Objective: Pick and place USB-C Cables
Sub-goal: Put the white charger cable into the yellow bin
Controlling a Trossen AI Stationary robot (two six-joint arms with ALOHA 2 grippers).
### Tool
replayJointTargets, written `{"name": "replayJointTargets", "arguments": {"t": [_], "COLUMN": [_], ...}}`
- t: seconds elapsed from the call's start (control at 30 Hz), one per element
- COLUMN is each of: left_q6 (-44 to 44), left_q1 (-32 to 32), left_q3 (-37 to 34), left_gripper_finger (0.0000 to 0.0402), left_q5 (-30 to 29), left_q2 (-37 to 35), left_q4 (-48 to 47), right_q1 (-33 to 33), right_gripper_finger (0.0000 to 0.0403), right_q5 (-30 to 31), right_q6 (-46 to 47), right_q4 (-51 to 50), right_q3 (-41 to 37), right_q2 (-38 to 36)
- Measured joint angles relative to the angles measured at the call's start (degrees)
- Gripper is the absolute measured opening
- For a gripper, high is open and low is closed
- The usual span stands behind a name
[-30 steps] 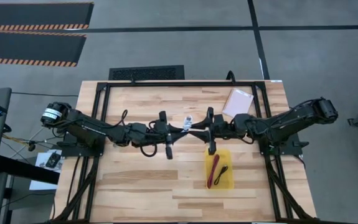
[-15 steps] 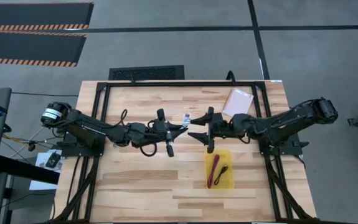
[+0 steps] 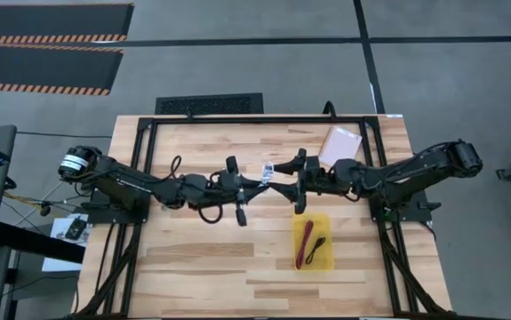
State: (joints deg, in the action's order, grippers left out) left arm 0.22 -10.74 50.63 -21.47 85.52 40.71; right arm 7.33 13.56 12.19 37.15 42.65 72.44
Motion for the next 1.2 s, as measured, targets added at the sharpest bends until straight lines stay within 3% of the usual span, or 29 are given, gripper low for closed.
{"name": "replayJointTargets", "arguments": {"t": [0.8,1.0,1.2], "left_q6": [-3.3,-3.4,-1.8], "left_q1": [2.6,2.6,2.7], "left_q3": [0.1,4.2,6.5], "left_gripper_finger": [0.0000,0.0000,0.0000], "left_q5": [4.5,6.8,4.4], "left_q2": [0.0,5.3,6.5], "left_q4": [0.3,0.0,-2.0], "right_q1": [-1.6,-1.9,-1.1], "right_gripper_finger": [0.0276,0.0276,0.0276], "right_q5": [-1.8,-2.0,-1.9], "right_q6": [0.0,0.0,0.2], "right_q4": [2.1,2.4,1.2], "right_q3": [0.0,0.0,0.0], "right_q2": [0.0,0.0,0.0]}}
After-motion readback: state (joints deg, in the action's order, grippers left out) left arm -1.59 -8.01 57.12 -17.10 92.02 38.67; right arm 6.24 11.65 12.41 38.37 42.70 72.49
